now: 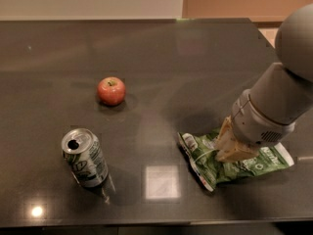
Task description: Move green jalapeno chip bag near 7up can
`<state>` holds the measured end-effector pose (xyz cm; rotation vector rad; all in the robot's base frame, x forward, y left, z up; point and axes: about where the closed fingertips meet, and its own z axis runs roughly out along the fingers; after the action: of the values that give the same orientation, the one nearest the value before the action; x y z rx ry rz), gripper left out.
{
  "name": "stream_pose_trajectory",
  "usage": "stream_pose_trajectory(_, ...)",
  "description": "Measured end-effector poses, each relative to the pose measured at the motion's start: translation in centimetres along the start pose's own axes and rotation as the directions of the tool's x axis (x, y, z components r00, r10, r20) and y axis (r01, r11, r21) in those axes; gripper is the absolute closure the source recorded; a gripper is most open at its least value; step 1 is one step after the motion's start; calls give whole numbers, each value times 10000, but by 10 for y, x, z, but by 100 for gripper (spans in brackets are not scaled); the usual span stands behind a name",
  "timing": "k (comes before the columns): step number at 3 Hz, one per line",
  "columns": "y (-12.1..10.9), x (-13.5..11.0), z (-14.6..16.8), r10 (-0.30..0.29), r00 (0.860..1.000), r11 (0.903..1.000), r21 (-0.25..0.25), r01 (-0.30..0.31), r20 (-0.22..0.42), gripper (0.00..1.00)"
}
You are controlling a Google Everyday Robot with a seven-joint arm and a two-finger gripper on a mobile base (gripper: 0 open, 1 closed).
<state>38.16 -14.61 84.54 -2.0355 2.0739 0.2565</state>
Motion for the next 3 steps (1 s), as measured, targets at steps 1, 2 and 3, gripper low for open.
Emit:
stream_pose_trajectory(1, -9, -14, -11, -119, 9999, 9999, -21, 119, 62, 100)
stream_pose_trajectory(2, -21, -36, -23, -297, 9987, 9995, -78, 300, 414, 100)
stream_pose_trajectory(3, -30, -62, -29, -405, 9940, 9978, -474, 455, 1017, 100)
